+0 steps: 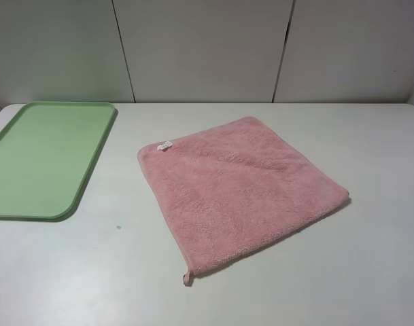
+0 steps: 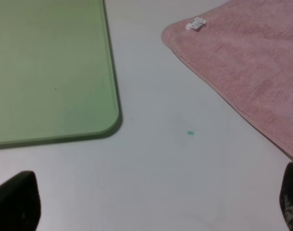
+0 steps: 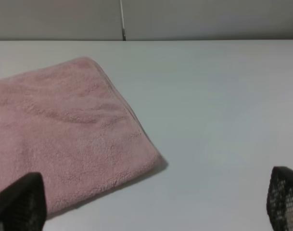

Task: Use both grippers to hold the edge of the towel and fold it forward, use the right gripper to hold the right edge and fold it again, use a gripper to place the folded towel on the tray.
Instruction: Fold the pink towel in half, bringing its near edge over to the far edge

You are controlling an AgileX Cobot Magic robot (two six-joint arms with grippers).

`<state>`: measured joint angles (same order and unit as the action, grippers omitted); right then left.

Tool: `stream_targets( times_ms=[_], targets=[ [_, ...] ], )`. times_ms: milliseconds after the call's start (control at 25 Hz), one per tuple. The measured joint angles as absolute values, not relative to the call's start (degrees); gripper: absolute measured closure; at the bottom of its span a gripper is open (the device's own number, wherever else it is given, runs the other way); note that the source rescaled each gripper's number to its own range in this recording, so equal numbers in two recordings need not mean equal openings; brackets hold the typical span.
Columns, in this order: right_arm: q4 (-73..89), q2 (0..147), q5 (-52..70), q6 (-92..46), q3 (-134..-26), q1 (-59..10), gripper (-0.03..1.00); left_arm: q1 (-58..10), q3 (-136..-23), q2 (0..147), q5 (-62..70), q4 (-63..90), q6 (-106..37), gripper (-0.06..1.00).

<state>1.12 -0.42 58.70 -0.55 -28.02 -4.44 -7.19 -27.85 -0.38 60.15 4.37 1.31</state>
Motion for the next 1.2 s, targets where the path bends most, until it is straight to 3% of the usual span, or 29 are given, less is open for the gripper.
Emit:
stream_targets(
  times_ms=[1200],
  targets=[
    [1.22,-0.42,58.7,-0.51,-28.02,-4.44,-0.03,-7.19,-27.85,-0.38,60.15,4.37,1.31,-0.06]
  ],
)
